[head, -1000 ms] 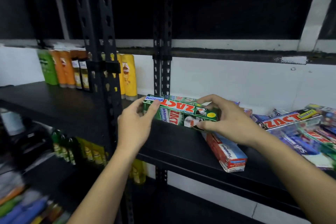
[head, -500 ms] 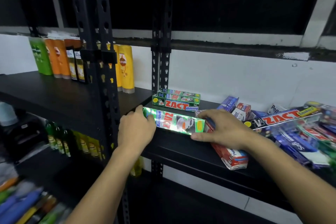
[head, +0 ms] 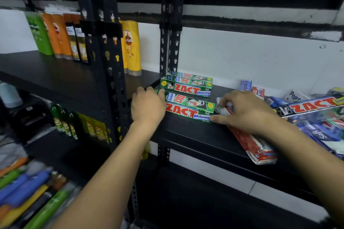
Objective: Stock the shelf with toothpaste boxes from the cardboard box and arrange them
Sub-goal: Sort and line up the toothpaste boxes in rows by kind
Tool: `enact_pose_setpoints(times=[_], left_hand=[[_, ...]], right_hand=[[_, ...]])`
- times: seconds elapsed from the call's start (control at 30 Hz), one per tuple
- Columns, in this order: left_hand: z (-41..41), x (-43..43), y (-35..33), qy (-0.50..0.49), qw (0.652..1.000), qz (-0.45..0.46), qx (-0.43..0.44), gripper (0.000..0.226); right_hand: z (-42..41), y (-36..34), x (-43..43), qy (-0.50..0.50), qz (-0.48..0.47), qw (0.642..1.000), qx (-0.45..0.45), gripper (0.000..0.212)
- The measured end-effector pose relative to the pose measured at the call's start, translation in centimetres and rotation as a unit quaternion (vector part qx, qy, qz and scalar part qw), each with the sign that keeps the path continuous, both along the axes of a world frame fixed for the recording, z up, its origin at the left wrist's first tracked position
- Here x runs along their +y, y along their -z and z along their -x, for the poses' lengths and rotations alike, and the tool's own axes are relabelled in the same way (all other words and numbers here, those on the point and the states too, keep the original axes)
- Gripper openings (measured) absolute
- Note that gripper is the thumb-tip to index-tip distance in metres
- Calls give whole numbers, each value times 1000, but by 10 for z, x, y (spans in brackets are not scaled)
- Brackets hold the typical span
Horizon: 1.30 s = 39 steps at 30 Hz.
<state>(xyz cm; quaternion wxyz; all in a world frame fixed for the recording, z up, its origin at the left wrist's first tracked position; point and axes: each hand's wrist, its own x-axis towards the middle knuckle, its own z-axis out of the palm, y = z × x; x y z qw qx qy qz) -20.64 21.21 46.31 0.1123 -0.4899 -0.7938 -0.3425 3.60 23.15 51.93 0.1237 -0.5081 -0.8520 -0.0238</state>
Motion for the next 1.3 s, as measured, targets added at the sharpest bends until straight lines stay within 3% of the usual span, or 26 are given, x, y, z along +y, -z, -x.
enact_pose_setpoints(times=[0.2, 0.37, 0.5, 0.67, 1.17, 1.23, 1.3], left_hand=[[11, 24, -5, 48, 989, -15, -141, 50], [14, 42, -21, 65, 985, 47, -152, 36], [23, 53, -13, 73, 983, 10, -167, 36], [30, 54, -6, 72, 957, -76, -271, 30], [33, 58, -1, 52, 956, -123, -261, 27], [33, 58, -1, 50, 955, -122, -265, 27], [33, 57, -1, 49, 954, -121, -269, 26]], right_hand=[[17, -5, 33, -2, -51, 999, -3, 30], [27, -9, 60, 23, -1, 999, 27, 32], [27, 4, 67, 34, 4, 996, 83, 28], [23, 13, 67, 46, -10, 993, 106, 40], [24, 15, 66, 25, 1, 997, 69, 41], [23, 15, 66, 26, 16, 990, 137, 44], [21, 14, 66, 34, 25, 976, 213, 31]])
